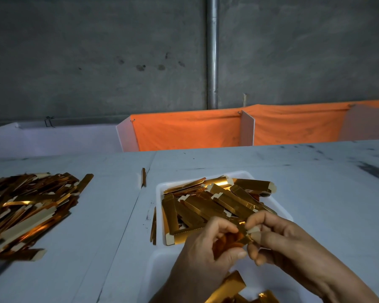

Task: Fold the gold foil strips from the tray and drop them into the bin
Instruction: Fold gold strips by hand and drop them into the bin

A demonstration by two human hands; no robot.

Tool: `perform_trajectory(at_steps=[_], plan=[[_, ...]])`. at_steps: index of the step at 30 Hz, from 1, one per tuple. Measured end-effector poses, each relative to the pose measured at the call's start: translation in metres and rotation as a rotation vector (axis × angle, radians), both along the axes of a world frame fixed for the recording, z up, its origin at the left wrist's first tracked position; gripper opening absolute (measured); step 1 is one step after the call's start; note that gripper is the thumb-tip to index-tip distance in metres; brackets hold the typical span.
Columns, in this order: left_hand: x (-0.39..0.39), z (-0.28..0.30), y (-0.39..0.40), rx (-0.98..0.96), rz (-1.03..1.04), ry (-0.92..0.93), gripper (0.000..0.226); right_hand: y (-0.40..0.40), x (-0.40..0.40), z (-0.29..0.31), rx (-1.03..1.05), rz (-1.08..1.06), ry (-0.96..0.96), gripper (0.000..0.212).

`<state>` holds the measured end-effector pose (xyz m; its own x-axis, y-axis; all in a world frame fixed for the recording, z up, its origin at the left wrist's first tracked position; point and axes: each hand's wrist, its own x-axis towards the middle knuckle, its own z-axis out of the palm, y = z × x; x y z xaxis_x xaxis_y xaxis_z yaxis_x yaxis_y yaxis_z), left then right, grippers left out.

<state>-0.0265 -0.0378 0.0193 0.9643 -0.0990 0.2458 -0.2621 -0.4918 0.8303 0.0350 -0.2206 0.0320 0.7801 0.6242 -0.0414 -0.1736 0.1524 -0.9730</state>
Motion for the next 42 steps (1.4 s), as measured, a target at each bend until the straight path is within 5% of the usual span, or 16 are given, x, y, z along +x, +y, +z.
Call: perform_trajectory(at_steps=[12, 20, 30, 35, 42], plan=[[0.003, -0.005, -0.001, 0.086, -0.02, -0.024, 0.026, 0.007, 0.002, -0.01, -0.227, -0.125, -0.212, 0.009], [0.005, -0.009, 0.004, 0.034, 0.061, -0.059, 0.028, 0.008, 0.0, -0.003, 0.082, -0.029, 0.173, 0.02], [0.004, -0.007, 0.001, 0.066, -0.001, -0.062, 0.025, 0.011, 0.0, -0.009, -0.037, -0.027, 0.163, 0.032], [0.005, -0.008, 0.003, 0.041, 0.012, -0.014, 0.025, 0.008, 0.002, -0.006, -0.037, -0.042, 0.175, 0.009], [0.004, -0.007, 0.0, 0.095, 0.001, -0.033, 0.025, 0.008, 0.003, -0.007, -0.103, -0.076, 0.119, 0.009]])
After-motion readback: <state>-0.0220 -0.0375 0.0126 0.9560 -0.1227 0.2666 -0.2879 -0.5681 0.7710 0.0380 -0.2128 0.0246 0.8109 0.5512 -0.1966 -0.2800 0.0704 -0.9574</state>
